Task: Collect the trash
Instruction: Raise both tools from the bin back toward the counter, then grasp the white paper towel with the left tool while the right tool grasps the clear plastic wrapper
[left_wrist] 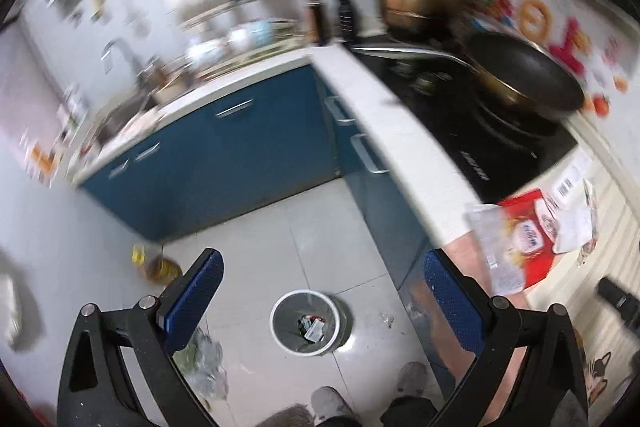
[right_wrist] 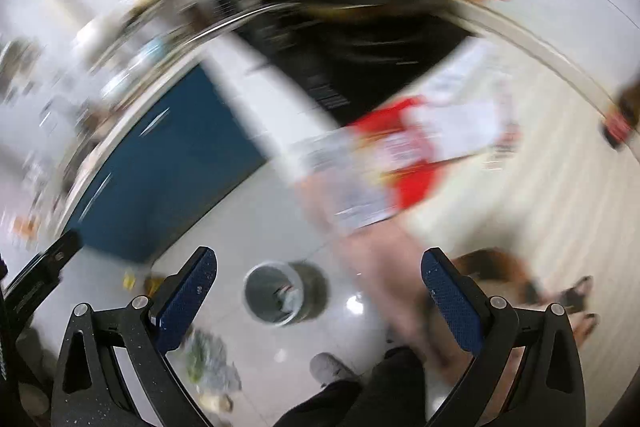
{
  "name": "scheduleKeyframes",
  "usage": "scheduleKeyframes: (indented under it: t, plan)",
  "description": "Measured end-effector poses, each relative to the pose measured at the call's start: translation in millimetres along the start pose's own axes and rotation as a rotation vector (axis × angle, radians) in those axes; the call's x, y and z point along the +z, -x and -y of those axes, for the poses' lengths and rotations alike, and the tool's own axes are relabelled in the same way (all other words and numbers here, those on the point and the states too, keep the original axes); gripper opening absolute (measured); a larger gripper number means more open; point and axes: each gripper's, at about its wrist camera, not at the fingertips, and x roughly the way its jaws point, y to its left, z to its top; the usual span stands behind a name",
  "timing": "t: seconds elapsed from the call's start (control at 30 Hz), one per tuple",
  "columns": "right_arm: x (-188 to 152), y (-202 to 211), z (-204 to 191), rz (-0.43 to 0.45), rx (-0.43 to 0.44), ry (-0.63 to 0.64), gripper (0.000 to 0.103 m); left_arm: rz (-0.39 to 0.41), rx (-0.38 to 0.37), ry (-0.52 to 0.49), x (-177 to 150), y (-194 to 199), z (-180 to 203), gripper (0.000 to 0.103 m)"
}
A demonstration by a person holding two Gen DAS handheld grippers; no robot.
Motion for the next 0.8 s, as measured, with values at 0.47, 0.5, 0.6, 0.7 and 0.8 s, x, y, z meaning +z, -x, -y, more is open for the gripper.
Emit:
scheduleKeyframes:
  t: [0.47, 0.5, 0.6, 0.7, 0.8]
  plan:
    - [141.8, -163.5, 215.6, -0.089, -0.007, -0.361, 0.073, -0.191, -0.083, -0.266, 65.6, -105.0, 242.6, 0.102]
    - [144.5, -169.4, 218.0, -0.095, -0.004, -0.359, 0.063, -0.201, -0.107, -0.280, 64.4, -107.2, 251.6, 0.102]
    - [148.8, -182.8, 224.6, -0.105, 0.026, -0.337, 0.029, -0.218, -0.147, -0.331, 61.3, -111.9, 275.6, 0.102]
    - [146.1, -167.9, 231.0, -0.061, 0.010, -0.329, 0.007, -0.211, -0.196, -0.404, 56.4, -106.9, 300.1, 0.102]
    - [139.7, -147.7, 245.5, -0.022, -0.017, -0.339, 0.005, -0.183, -0.255, -0.513, 50.4, -97.4, 332.5, 0.102]
